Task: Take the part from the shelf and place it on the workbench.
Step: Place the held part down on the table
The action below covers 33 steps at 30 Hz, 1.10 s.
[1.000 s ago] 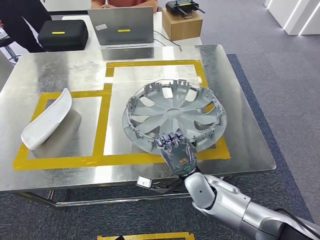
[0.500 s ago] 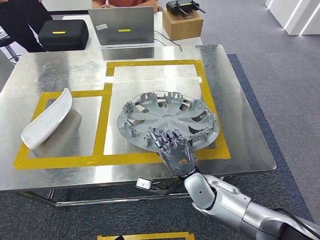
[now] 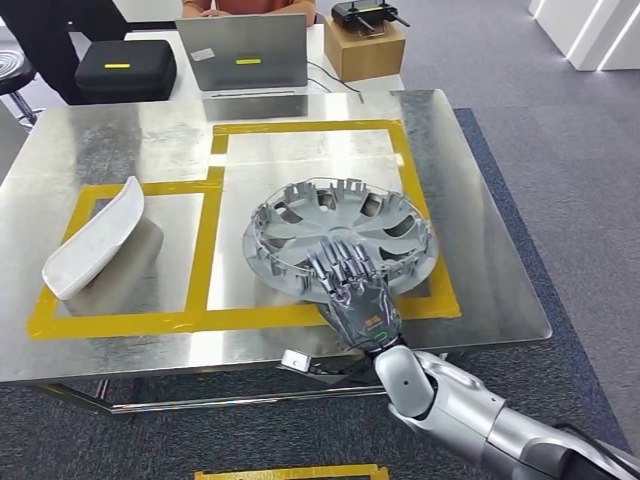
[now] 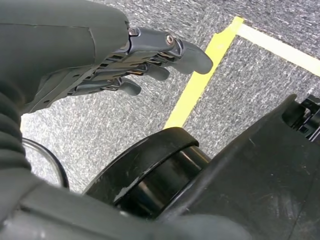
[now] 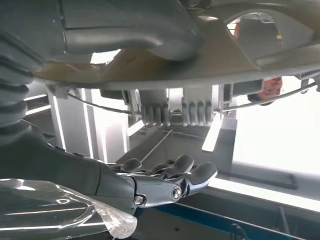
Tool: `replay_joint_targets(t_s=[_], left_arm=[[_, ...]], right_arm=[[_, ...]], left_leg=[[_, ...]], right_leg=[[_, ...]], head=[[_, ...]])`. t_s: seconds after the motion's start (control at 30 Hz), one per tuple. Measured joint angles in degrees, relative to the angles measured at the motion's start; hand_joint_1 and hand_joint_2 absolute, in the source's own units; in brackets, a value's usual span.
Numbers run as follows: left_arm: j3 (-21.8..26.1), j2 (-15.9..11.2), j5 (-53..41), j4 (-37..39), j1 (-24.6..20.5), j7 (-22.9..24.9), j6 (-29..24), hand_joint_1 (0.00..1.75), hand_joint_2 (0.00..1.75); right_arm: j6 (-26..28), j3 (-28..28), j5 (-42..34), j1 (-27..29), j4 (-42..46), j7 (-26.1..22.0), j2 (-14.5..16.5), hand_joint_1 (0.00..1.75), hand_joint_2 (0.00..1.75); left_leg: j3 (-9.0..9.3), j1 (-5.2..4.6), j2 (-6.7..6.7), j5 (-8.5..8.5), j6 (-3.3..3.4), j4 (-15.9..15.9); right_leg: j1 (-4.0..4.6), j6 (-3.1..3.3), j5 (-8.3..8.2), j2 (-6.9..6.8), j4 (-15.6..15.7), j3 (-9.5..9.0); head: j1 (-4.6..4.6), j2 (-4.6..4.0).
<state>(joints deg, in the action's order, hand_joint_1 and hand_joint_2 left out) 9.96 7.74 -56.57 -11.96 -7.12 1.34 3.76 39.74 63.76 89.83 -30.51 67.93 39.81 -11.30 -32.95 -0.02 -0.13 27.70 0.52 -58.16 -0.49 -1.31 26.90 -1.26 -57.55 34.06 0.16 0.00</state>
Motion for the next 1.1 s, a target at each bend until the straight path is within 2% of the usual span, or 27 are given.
replay_joint_targets(t_s=[0.27,0.53,0.67,0.87,0.97,1.1], left_arm=[[-0.2,-0.04,0.11,0.0,0.09,-0.01,-0.06,0.0,0.0],[-0.33,-0.03,0.76,0.0,0.27,0.22,-0.5,0.0,0.0],[-0.41,-0.03,0.83,0.0,0.31,0.5,-0.51,0.0,0.0],[-0.47,-0.02,1.07,0.0,0.33,0.54,-0.51,0.0,0.0],[-0.49,-0.02,1.12,0.0,0.33,0.54,-0.47,0.0,0.0],[-0.58,-0.03,1.17,0.0,0.3,0.54,-0.25,0.0,0.0]], right_arm=[[0.0,-1.05,0.02,0.23,-2.28,-0.48,-0.02,0.0,1.75],[0.0,-7.98,0.0,1.43,-5.81,-0.25,-0.02,0.0,1.75],[0.0,-9.57,0.0,1.48,-6.21,-0.43,-0.01,0.0,1.75],[0.02,-12.51,0.14,3.33,-3.89,-9.58,1.19,0.0,1.75],[0.02,-13.98,0.16,4.13,-2.33,-12.41,2.07,0.0,1.75],[0.03,-15.59,0.17,5.51,1.01,-20.96,4.03,0.0,1.75]], left_leg=[[0.0,0.0,0.0,0.0,0.0,0.0],[0.0,-0.01,0.0,0.0,0.0,0.0],[0.0,-0.01,0.0,0.0,0.0,-0.01],[0.0,0.0,0.0,0.0,0.0,0.0],[0.0,0.02,0.0,0.0,0.0,0.01],[0.01,0.03,0.03,0.0,0.0,0.02]], right_leg=[[0.0,0.0,0.0,-0.01,0.0,0.0],[-0.01,-0.01,-0.01,-0.01,0.0,-0.01],[-0.02,-0.01,-0.01,-0.01,0.0,-0.01],[0.0,0.0,0.0,-0.01,0.0,0.0],[0.0,0.01,0.01,-0.02,-0.01,0.0],[0.01,0.03,0.02,0.04,-0.02,0.0]], head=[[-0.01,0.0],[0.0,0.0],[-0.01,0.0],[-0.01,0.0],[-0.01,0.0],[0.0,0.0]])
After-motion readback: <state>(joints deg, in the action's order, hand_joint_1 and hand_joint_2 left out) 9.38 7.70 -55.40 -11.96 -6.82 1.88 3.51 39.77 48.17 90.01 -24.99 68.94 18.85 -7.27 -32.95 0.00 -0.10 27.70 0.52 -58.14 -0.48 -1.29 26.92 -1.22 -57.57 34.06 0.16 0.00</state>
